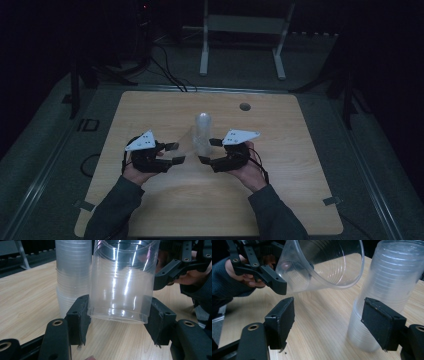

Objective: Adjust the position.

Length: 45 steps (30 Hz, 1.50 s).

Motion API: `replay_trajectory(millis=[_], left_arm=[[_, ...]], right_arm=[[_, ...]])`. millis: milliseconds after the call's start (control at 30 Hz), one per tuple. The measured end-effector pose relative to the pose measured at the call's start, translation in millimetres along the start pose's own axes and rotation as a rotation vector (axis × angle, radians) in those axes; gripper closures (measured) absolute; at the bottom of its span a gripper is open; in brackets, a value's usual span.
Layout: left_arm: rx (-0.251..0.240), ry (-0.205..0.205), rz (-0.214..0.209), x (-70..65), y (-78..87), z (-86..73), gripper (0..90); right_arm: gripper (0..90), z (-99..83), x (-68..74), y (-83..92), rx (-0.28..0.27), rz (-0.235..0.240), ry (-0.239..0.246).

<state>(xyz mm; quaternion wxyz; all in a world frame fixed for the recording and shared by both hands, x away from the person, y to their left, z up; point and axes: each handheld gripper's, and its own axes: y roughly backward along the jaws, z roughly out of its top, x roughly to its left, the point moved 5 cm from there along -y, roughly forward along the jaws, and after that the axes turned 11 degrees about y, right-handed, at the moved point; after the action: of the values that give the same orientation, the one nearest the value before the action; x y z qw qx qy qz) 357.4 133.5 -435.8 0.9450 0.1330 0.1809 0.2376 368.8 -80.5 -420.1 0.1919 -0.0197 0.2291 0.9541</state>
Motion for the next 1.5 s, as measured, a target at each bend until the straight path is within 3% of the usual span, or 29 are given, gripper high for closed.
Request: replay_trajectory(millis=[667,1100,1500], left_arm=[[-0.058,0.015,-0.021,-1.5,2.2,2.3,41.4],[-0.084,0.029,-0.056,-3.4,1.4,3.2,41.3],[-0.107,0.037,-0.092,-5.5,1.6,4.5,41.3]], right_arm=[[21.9,14.2,4.3,-5.7,-0.073,0.03,-0.027],[21.4,21.6,5.6,-10.6,-0.132,0.059,-0.073],[20.9,27.6,5.4,-13.3,-0.2,0.121,-0.134]])
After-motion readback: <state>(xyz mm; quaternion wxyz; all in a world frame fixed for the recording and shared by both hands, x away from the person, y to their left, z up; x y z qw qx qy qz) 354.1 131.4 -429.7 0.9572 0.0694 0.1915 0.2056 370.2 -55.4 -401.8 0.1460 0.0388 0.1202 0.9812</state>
